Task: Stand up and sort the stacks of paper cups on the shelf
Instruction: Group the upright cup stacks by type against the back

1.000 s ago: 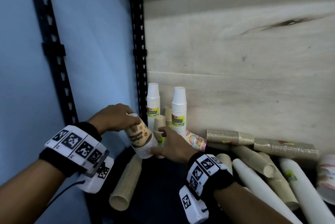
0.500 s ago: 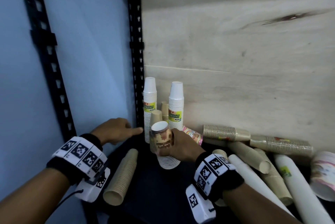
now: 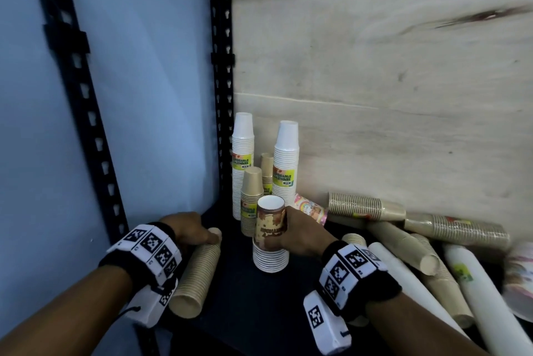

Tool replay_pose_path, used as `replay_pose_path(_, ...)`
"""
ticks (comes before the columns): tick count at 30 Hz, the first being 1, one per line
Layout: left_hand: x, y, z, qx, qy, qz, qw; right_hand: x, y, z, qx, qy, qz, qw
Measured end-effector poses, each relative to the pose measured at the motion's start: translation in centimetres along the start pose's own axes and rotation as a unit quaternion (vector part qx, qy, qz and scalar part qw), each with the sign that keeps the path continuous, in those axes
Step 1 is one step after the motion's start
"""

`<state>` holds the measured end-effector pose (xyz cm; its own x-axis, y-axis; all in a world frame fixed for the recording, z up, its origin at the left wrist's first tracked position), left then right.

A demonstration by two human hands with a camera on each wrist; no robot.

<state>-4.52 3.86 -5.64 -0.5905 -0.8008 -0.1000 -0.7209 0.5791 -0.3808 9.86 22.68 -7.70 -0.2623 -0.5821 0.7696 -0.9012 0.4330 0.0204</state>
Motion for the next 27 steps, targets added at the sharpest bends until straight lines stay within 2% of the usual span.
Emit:
replay_pose_path(6, -0.3, 0.8, 1.0, 0.016, -0.034, 0.012, 0.999, -0.5, 0.4, 0.3, 0.0, 0.021, 0.008, 1.0)
replay_pose_path(12, -0.4, 0.8, -0.6, -0.016, -0.122, 0.027, 0.992, -0.4, 0.5, 0.0, 0.003, 0.031, -0.002, 1.0)
replay_pose_path(16, -0.3, 0.1, -3.0, -0.074, -0.167, 0.04, 0.982, -0.1, 0.9, -0.3, -0.008, 0.046, -0.014, 0.999)
replay_pose_path(21, 0.4, -0.1, -4.9, -0.174, -0.201, 0.034, 0.963, 0.4, 0.9, -1.0, -0.016, 0.043, -0.021, 0.999)
replay_pose_path(27, -0.3, -1.5, -5.4, -0.313, -0.09, 0.006, 0.946, 0.5, 0.1, -0.8, -0.002, 0.043, -0.018, 0.999)
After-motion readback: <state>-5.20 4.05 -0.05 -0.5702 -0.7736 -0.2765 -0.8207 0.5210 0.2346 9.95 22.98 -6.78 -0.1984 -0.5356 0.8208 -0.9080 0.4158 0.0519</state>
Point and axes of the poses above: each hand's wrist, its own y-axis towards the middle knuckle, its own z-axis out of the palm, x = y × z, the point moved 6 cm from there along y, towards the middle knuckle, and after that the axes turned 9 degrees about y, right-handed, at the moved point
